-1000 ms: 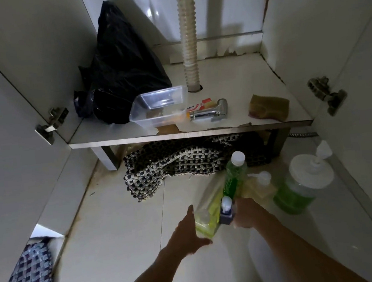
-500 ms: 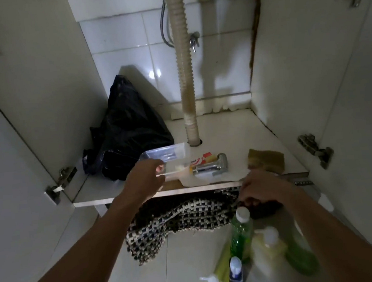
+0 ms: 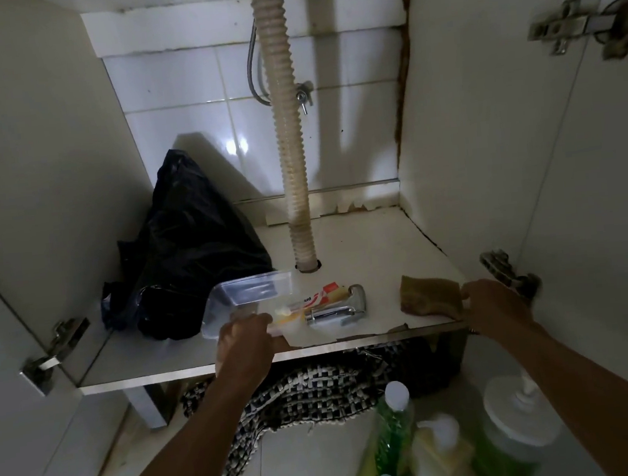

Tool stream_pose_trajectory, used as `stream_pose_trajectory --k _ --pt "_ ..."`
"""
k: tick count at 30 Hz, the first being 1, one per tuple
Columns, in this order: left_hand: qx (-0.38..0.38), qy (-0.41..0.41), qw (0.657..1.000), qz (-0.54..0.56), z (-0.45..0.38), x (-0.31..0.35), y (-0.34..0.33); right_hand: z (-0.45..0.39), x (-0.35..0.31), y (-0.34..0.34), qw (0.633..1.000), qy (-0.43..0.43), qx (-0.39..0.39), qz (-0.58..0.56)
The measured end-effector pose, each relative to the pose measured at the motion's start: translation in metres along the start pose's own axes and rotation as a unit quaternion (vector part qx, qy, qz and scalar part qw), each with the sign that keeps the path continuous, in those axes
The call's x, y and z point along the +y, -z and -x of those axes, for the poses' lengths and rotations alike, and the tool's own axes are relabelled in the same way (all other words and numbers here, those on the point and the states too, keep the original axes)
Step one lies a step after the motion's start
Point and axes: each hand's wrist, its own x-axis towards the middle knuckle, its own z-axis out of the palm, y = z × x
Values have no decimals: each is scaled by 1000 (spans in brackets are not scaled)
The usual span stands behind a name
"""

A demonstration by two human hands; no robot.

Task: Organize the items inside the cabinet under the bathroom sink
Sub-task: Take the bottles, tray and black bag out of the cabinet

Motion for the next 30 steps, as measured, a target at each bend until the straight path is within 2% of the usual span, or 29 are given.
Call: stream_pose_trajectory --k 8,13,19,23,25,27,30 --pt "4 -19 1000 -25 1 2 -5 1 -7 -18 999 18 28 1" --pt "25 -41 999 -14 4 15 9 4 -10 -15 993 -3 44 -107" --pt "-7 -85 996 28 3 47 35 2 -28 25 974 -5 49 -219" --pt "-68 -164 983 40 21 76 59 14 -36 69 971 -9 13 -238" --pt "-96 -211 970 66 34 94 73 25 -33 92 973 -15 -32 -226" --pt "-148 -272 948 71 52 114 91 40 -28 111 977 -15 -95 -189" --pt "-260 -360 894 57 82 140 107 61 -20 134 983 -1 -143 -114"
